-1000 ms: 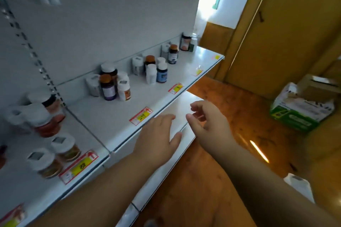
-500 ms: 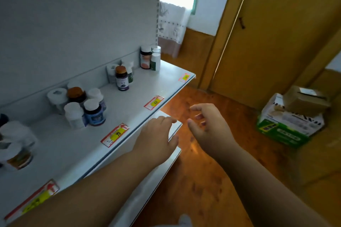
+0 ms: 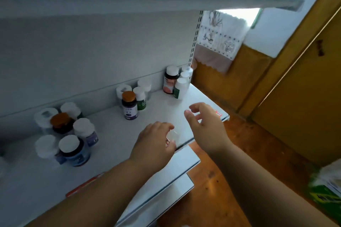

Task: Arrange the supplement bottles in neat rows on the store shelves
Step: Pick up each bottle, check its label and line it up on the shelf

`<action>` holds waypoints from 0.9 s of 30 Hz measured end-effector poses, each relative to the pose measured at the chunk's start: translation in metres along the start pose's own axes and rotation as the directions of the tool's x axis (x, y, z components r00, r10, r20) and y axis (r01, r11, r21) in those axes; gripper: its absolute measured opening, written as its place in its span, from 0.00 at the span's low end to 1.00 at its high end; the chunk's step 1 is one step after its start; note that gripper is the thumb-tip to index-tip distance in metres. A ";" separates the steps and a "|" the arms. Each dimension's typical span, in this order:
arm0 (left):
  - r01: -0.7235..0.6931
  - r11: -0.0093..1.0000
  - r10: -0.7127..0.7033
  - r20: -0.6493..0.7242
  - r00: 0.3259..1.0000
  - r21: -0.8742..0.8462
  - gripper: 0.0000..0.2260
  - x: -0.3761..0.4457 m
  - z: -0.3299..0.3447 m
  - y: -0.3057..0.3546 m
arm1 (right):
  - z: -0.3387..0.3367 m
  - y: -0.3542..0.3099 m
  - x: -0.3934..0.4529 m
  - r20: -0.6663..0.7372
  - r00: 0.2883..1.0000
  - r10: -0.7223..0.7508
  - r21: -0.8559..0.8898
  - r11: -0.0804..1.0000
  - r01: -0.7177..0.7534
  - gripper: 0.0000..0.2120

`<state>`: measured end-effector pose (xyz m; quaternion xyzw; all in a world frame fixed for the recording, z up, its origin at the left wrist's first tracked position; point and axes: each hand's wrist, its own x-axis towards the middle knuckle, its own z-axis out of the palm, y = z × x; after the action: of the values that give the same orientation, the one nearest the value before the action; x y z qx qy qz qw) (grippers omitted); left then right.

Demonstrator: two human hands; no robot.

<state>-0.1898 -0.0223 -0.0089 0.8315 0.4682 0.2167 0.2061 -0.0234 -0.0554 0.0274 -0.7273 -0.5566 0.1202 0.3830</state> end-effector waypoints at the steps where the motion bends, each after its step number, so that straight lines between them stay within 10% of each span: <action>1: 0.016 1.000 -0.016 -0.003 1.000 0.005 0.17 0.015 0.004 0.000 | 0.003 0.005 0.017 -0.005 1.000 0.006 -0.011 1.000 -0.006 0.18; 11: 0.125 0.992 -0.123 -0.075 0.989 0.010 0.18 0.094 0.023 0.003 | 0.028 0.053 0.176 0.318 0.948 -0.007 -0.365 0.922 0.129 0.26; 20: 0.340 0.940 -0.342 -0.136 0.930 -0.039 0.18 0.123 0.057 0.031 | 0.042 0.066 0.219 0.479 0.816 -0.323 -0.597 0.562 0.573 0.20; 27: 0.484 0.850 -0.521 -0.199 0.830 -0.205 0.21 0.123 0.065 0.041 | 0.012 0.085 0.216 0.487 0.779 -0.396 0.076 0.907 0.413 0.11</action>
<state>-0.0682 0.0554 -0.0190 0.6275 0.6755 0.2903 0.2562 0.1060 0.1368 0.0144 -0.5425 -0.7802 0.2065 0.2329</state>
